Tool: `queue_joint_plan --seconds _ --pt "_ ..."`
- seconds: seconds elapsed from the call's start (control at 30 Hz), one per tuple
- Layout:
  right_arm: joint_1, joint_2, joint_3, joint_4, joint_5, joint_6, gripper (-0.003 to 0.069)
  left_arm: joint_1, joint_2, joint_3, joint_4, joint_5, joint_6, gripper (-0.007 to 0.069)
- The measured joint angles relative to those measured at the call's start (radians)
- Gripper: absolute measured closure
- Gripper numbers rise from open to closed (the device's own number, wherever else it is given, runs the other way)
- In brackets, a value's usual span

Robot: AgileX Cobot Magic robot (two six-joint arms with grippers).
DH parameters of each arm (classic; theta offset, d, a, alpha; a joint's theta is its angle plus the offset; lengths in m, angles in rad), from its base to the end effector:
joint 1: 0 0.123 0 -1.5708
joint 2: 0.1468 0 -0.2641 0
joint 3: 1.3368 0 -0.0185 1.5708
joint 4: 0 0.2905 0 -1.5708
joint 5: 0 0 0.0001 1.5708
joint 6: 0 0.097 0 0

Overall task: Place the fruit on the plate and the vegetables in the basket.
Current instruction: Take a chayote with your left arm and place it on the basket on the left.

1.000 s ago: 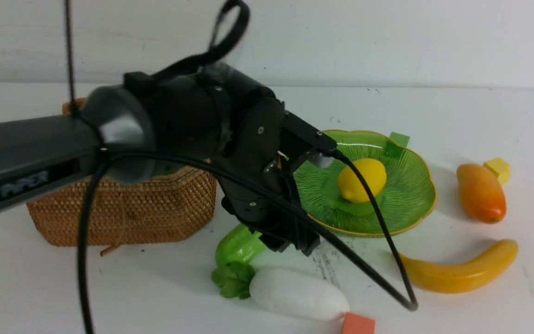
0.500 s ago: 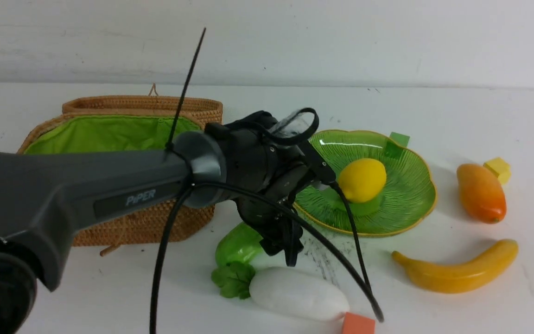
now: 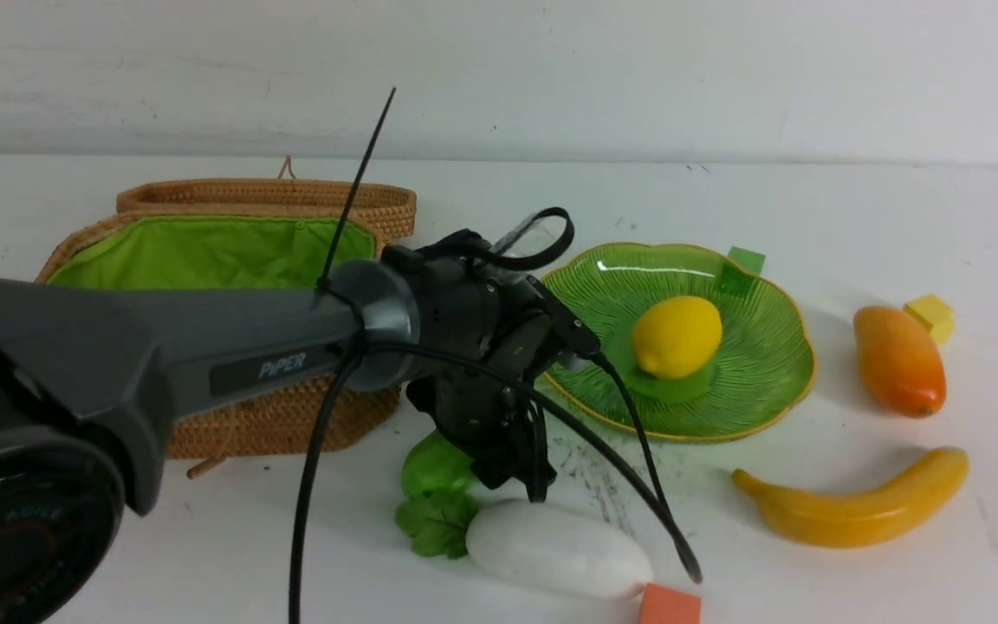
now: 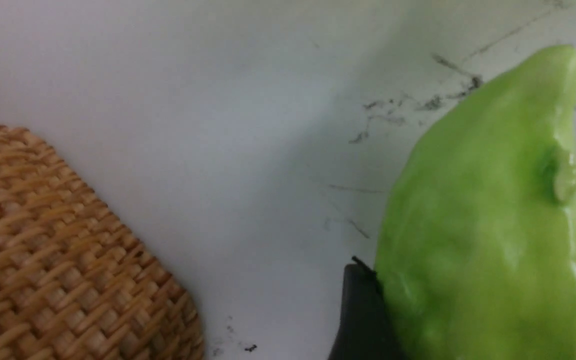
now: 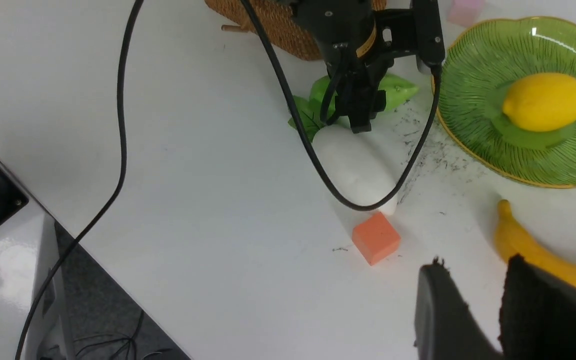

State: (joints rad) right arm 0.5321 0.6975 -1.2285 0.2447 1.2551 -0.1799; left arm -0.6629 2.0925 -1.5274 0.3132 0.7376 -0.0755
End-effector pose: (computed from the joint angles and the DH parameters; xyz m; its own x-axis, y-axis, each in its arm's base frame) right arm 0.0980 0.0836 0.4483 -0.4366 -0.3726 -0.8189 -0.7027 0.7096 0.0517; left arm 0.3791 -0.2705 0.1249 -0.6365 0.6944 -0.3356 0.6510 0.7171 0.2490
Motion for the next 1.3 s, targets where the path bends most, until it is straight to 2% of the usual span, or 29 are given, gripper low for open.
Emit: queue_joint_plan --seconds 0.2,0.57,0.7,0.8,0.9,0.97,1.17,1.3 --pt "0.000 0.000 0.000 0.000 0.000 -0.004 0.0465 0.000 0.000 -0.010 0.000 0.012 0.000 0.0176" --pt "0.000 0.000 0.000 0.000 -0.001 -0.004 0.0465 -0.028 -0.117 -0.174 0.005 0.189 0.004 0.0176" --pt "0.000 0.000 0.000 0.000 -0.005 -0.004 0.0467 -0.064 -0.228 -0.187 0.006 0.275 0.126 0.0176" --pt "0.000 0.000 0.000 -0.001 -0.021 -0.004 0.0472 -0.075 -0.331 -0.187 -0.001 0.367 0.318 0.0176" --pt "0.000 0.000 0.000 -0.001 -0.041 -0.018 0.0472 -0.023 -0.416 -0.188 -0.004 0.407 0.443 0.0176" --pt "0.000 0.000 0.000 -0.001 -0.044 -0.029 0.0472 0.008 -0.437 -0.188 -0.004 0.409 0.477 0.0176" --pt "0.000 0.000 0.000 -0.001 -0.049 -0.046 0.0472 0.253 -0.481 -0.191 -0.010 0.394 0.667 0.0176" --pt "0.000 0.000 0.000 -0.003 -0.049 -0.049 0.0468 0.373 -0.453 -0.191 -0.122 0.334 0.722 0.0176"
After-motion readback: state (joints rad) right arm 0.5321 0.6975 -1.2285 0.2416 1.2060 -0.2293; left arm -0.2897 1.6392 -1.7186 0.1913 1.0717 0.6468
